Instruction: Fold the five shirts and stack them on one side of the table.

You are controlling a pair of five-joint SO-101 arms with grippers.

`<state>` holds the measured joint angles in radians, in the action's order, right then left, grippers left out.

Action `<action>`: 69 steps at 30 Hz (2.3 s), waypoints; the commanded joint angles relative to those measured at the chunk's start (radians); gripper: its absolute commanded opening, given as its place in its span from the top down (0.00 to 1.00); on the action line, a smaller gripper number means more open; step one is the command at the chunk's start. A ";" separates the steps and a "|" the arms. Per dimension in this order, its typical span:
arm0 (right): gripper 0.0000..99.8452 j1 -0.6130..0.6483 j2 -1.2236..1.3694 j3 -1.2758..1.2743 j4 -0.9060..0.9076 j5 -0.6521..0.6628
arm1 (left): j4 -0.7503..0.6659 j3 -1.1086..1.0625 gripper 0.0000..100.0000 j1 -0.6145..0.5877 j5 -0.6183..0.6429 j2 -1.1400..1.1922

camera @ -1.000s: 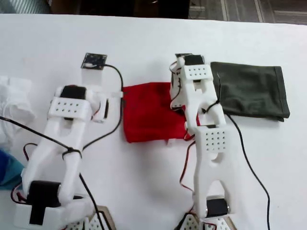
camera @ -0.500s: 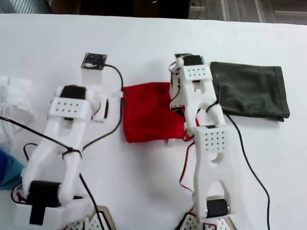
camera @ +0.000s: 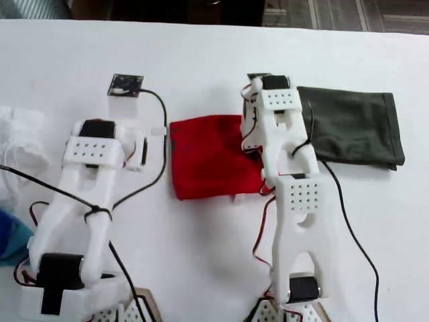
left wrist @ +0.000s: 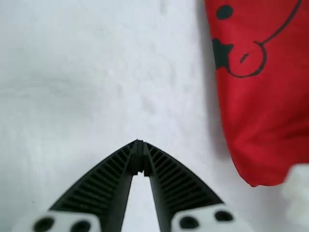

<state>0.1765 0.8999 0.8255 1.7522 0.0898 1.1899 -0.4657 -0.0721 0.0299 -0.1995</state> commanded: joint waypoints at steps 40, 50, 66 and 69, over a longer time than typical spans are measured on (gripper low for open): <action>0.98 -0.311 -0.429 0.440 0.010 0.345 | -0.021 0.005 0.97 -0.005 -0.005 -0.035; 0.98 -0.321 -0.432 0.459 0.010 0.384 | -0.021 0.012 0.97 -0.003 -0.005 -0.035; 0.98 -0.521 -0.268 0.457 -0.045 0.462 | -0.021 0.012 0.97 -0.003 -0.005 -0.035; 0.98 -0.536 -0.203 0.459 -0.071 0.485 | -0.021 0.007 0.97 -0.003 -0.005 -0.035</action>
<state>-0.3376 0.6728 1.2382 1.7139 0.5593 1.1807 -0.4657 -0.0721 0.0299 -0.1995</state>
